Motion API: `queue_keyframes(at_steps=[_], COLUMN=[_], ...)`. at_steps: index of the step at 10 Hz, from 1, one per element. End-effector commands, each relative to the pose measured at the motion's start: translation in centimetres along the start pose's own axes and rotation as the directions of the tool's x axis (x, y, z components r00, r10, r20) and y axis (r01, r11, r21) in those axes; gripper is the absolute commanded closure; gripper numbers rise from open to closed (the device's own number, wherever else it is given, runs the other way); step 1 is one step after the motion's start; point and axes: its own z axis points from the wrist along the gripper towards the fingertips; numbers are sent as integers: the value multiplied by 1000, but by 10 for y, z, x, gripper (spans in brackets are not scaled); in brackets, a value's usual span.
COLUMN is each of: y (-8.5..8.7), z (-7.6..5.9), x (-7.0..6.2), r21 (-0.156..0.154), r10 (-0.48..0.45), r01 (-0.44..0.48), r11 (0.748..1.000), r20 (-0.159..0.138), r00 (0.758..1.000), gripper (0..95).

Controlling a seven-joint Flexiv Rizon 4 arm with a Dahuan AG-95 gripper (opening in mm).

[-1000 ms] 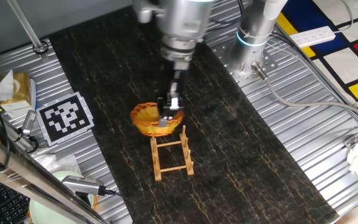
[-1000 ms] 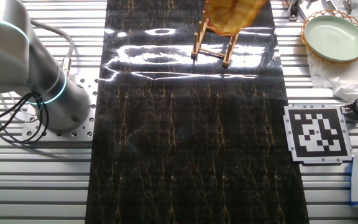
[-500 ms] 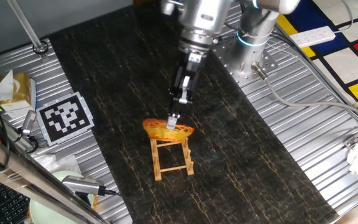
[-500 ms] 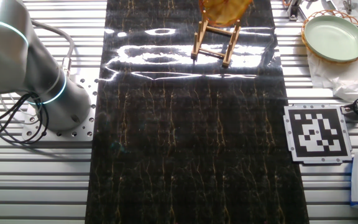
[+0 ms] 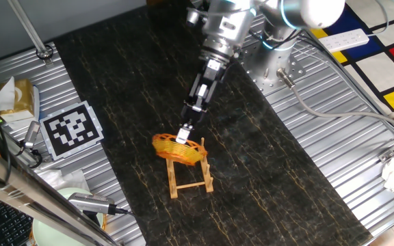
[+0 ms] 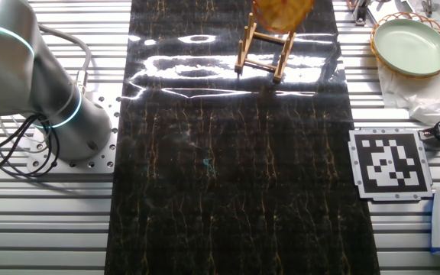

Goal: Put the dish on the dish rack

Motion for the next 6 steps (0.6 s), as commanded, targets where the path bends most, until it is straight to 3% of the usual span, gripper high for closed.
queue_keyframes(at_steps=[1,3,4,6], y=[65,70,72,79], z=[-13,-11,-10,-12], x=[13,19,23,27], r21=[-254,-300,-336,-347], r10=[-9,14,-34,-70], r01=[-20,-68,-55,-43], r11=[967,952,940,937], r20=[-111,-177,-255,-306], r00=[994,984,966,950], gripper=[950,950,950,950])
